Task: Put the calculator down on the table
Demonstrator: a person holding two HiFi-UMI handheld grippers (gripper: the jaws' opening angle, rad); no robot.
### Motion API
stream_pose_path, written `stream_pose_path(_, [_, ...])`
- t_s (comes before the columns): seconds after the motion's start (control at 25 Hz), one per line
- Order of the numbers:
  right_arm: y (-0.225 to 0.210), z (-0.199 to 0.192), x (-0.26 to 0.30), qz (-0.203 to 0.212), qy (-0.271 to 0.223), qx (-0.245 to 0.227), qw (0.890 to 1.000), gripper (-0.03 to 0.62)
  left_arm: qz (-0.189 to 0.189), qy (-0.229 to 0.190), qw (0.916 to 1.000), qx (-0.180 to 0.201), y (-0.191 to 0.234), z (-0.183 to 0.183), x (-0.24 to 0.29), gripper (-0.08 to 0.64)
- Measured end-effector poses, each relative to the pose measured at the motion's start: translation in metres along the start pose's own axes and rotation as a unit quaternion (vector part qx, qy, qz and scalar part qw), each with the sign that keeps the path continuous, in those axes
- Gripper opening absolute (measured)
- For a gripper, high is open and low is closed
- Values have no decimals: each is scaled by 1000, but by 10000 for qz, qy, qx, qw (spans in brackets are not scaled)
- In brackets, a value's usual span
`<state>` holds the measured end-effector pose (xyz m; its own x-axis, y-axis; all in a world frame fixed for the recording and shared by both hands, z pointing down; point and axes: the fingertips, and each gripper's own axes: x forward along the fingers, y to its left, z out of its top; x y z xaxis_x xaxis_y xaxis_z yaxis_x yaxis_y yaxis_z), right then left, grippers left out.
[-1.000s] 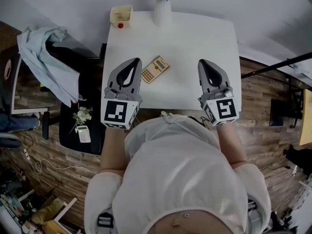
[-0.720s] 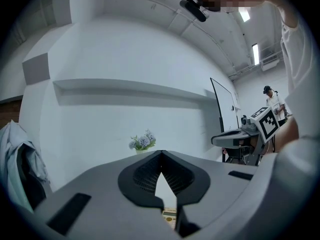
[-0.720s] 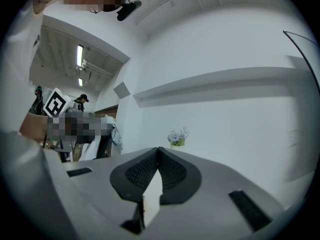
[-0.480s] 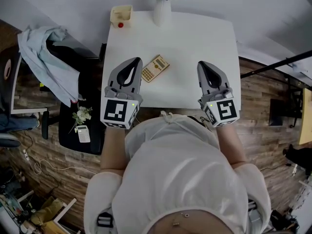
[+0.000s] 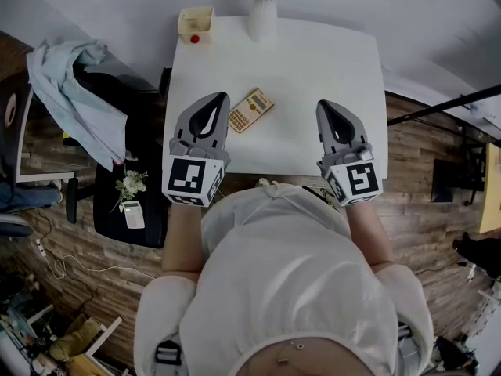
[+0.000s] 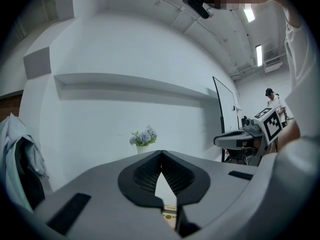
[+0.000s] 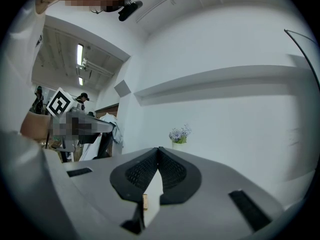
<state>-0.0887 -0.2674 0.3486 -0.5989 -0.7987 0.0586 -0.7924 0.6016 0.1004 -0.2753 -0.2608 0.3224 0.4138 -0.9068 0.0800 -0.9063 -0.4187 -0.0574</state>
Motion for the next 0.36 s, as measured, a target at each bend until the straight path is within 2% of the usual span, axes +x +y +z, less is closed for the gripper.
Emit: stream_pose_path(0.36, [-6,-4,7,-108,-21,229,9997,2,-78,112,9999,-72,1,-7,10,18])
